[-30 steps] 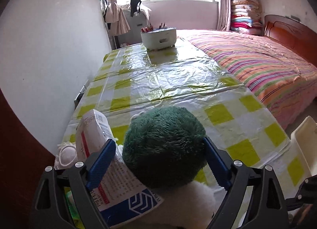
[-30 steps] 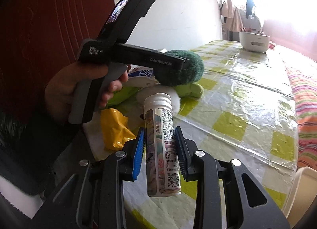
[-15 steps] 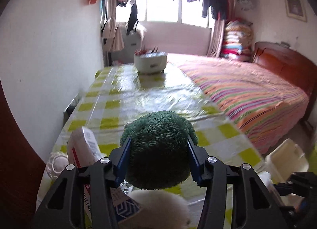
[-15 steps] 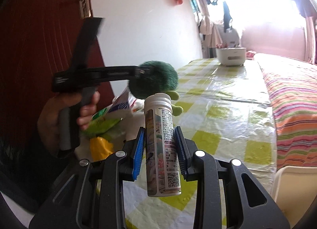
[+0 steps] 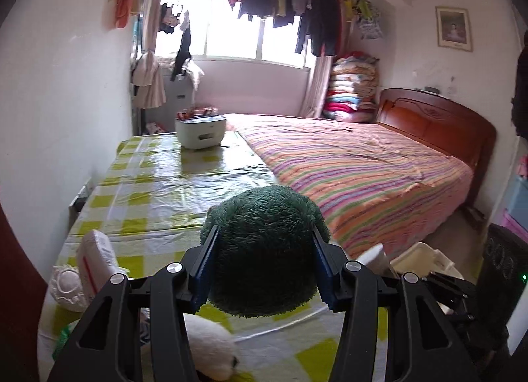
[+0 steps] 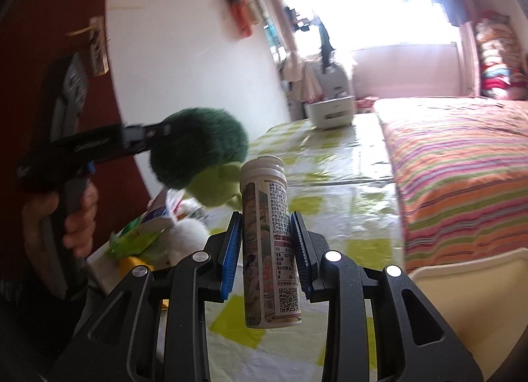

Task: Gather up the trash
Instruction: 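Carry the white tube to the cream bin and release it with the right gripper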

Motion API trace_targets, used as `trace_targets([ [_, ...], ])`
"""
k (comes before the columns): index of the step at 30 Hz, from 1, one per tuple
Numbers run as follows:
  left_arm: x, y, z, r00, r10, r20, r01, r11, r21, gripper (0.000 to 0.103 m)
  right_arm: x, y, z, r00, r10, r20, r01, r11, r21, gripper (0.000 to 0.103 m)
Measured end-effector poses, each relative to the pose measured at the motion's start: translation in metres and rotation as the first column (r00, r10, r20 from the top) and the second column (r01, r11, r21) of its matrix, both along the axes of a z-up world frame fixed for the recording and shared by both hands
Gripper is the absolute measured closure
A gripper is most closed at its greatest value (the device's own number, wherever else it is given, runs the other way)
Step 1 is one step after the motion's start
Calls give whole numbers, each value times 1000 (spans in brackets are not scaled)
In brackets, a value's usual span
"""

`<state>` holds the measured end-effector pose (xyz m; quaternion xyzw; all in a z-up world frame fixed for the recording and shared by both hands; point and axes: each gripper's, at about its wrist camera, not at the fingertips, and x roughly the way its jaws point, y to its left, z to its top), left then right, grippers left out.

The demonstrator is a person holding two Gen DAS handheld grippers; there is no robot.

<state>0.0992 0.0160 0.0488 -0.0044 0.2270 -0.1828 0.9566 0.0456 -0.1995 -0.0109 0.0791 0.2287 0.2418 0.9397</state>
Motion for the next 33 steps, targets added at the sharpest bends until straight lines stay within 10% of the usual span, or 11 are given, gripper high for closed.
trace_targets([
  [21, -34, -93, -7, 971, -237, -32, 236, 971, -25, 52, -27, -113, -14, 890, -455, 4, 455, 890, -8, 74],
  [33, -52, -141, -25, 931, -356, -86, 355, 934, -22, 52, -48, -183, -32, 697, -715, -45, 714, 699, -50, 74],
])
